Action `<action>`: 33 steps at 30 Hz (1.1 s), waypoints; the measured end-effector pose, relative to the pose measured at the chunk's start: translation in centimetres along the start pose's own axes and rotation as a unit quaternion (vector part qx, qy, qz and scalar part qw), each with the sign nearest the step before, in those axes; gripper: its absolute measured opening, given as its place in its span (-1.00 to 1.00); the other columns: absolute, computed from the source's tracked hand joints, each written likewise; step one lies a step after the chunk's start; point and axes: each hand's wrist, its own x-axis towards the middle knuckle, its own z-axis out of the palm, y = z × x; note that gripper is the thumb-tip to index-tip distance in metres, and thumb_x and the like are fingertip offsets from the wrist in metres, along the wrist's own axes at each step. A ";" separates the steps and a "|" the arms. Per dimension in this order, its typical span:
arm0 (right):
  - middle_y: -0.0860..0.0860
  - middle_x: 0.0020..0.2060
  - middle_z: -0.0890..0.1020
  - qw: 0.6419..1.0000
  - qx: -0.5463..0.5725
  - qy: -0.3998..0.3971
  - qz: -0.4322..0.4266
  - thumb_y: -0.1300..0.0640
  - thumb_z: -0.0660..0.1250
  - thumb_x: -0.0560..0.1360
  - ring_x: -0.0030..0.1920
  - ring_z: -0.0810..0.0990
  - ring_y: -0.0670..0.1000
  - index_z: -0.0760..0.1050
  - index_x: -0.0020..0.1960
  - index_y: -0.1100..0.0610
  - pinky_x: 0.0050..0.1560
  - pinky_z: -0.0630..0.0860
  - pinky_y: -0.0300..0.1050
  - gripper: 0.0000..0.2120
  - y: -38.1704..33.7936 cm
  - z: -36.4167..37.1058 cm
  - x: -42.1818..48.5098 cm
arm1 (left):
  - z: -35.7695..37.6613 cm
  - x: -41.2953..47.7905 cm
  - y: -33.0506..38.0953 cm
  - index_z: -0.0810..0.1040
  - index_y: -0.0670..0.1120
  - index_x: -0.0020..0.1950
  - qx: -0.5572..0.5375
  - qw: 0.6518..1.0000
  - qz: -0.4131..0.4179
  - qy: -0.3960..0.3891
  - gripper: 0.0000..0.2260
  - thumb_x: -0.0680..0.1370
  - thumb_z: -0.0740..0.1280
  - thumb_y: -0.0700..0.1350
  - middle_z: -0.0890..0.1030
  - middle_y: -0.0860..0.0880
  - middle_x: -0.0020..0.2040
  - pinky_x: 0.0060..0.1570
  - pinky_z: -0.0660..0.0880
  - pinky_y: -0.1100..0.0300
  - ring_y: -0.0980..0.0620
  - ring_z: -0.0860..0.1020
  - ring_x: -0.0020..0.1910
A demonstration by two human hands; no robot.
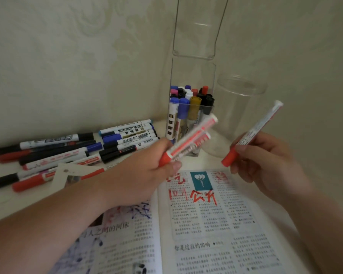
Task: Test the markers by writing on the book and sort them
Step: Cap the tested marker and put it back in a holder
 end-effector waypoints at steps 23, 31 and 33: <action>-0.07 -0.13 0.73 0.968 -0.217 -0.100 -0.070 -0.13 0.53 0.35 -0.11 0.73 -0.06 0.60 0.03 0.02 -0.08 0.69 0.01 -0.66 -2.6 6.6 -1.4 | 1.4 0.0 1.7 0.36 0.12 0.38 -0.120 0.987 0.106 -0.016 -0.67 0.63 0.29 0.00 0.59 0.18 0.15 0.13 0.56 0.20 0.18 0.58 0.17; -0.03 -0.25 0.64 0.918 -0.343 -0.149 -0.135 0.04 0.54 0.42 -0.24 0.65 0.01 0.55 -0.08 0.03 -0.19 0.61 0.13 -0.81 -3.7 7.1 0.9 | 0.6 0.2 1.5 0.56 0.10 0.15 -0.111 0.986 0.125 -0.003 -0.83 0.58 0.41 -0.05 0.62 0.17 0.05 0.00 0.52 0.36 0.16 0.60 0.09; 0.01 -0.17 0.71 0.948 -0.283 -0.121 -0.080 0.09 0.56 0.42 -0.15 0.71 0.01 0.57 0.02 0.07 -0.09 0.66 0.14 -0.75 -2.8 6.7 1.0 | 0.6 0.2 1.1 0.53 0.22 0.19 -0.096 0.991 0.095 0.016 -0.76 0.55 0.43 0.05 0.61 0.27 0.09 -0.04 0.47 0.46 0.30 0.57 0.08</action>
